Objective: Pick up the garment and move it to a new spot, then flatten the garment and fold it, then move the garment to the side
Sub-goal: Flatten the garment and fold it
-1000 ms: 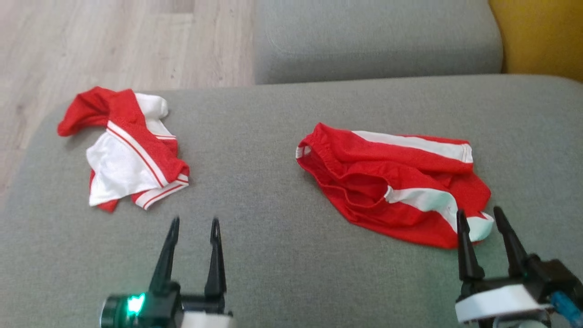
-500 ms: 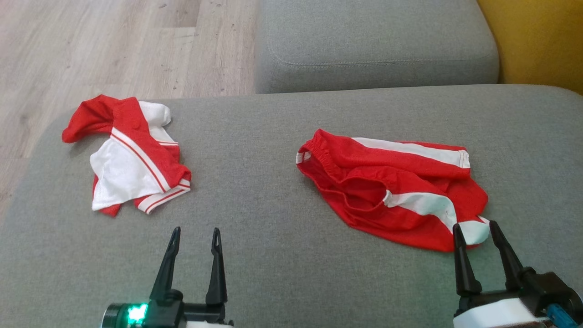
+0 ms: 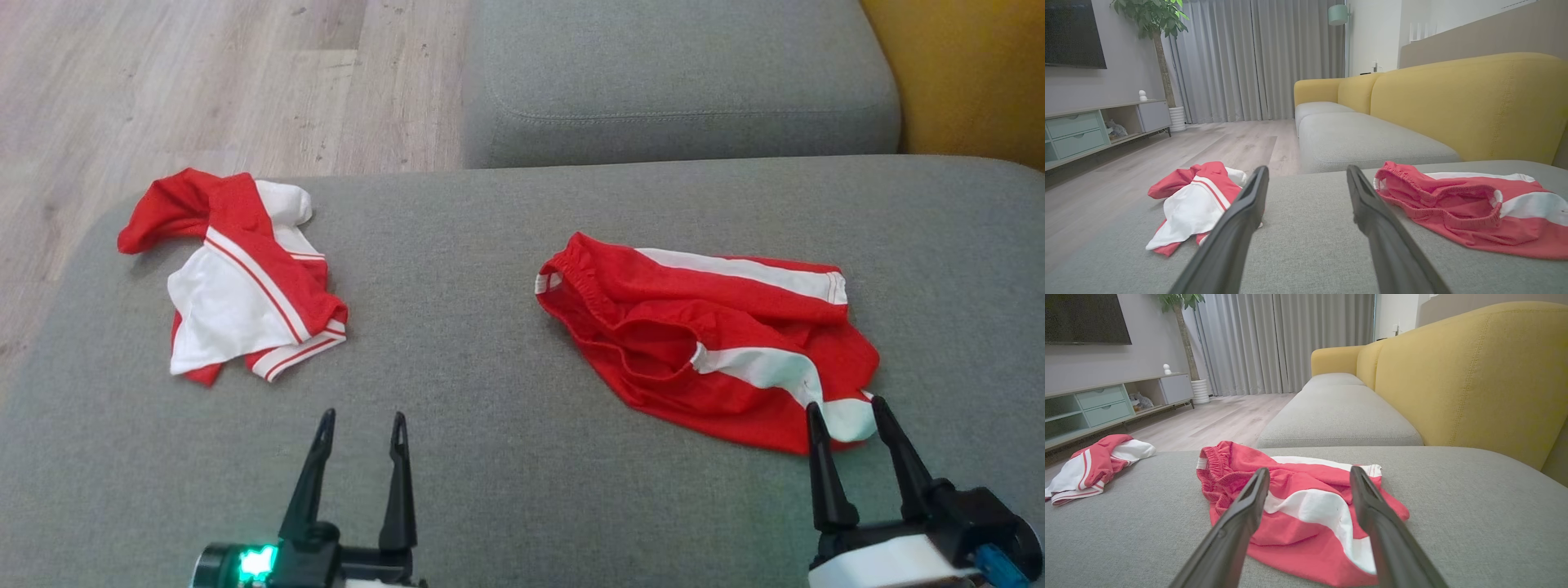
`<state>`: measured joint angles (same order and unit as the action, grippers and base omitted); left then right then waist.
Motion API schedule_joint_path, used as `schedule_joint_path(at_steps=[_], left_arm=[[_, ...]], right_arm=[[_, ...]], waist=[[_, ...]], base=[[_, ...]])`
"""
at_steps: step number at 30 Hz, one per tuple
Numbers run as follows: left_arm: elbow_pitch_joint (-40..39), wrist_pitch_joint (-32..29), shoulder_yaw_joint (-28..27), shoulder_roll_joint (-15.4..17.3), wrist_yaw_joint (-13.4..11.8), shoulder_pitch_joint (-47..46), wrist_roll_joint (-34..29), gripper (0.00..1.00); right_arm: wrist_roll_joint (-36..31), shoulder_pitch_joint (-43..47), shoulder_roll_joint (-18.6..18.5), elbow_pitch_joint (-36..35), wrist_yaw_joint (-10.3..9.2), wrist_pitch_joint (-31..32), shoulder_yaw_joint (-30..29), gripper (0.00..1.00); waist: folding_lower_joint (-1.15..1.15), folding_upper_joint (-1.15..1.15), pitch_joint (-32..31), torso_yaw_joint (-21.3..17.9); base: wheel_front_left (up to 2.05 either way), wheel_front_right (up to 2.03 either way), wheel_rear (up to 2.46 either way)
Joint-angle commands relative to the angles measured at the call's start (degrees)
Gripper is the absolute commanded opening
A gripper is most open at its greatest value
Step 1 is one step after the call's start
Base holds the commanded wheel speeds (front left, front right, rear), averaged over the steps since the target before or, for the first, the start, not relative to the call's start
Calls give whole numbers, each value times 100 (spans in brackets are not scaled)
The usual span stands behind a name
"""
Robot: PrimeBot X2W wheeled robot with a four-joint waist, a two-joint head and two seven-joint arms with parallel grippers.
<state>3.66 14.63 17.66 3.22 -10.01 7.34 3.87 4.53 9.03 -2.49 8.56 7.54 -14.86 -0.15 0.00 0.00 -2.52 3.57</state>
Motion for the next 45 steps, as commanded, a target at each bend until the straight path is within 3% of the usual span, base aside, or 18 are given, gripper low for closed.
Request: schedule_joint_path(at_steps=[1, 13, 24, 36, 45], left_arm=[[-142, 37, -113, -34, -9, -175, -1, 100], [-36, 37, -14, -34, 44, -166, 0, 100], [400, 37, 417, -35, 348, -578, 289, 100], [1956, -157, 1700, -35, 1047, -2463, 1031, 100], [2679, -705, 2120, -35, 1063, -3485, 1652, 100]], right_arm=[[-11, -134, -39, -155, -5, -14, 161, 100], [-70, -159, -39, -229, -5, -14, 263, 100], [-198, -189, -39, -402, -5, -14, 445, 100], [-50, -612, -39, -537, -5, -14, 548, 100], [76, -764, -39, -522, -5, -14, 616, 100]], waist=[[0, 0, -2, -3], [0, 0, 41, -127], [0, 0, 318, -848], [0, 0, 1185, -1825], [0, 0, 1423, -2238]], base=[[0, 0, 0], [0, 0, 0], [0, 0, 0], [0, 0, 0], [0, 0, 0]])
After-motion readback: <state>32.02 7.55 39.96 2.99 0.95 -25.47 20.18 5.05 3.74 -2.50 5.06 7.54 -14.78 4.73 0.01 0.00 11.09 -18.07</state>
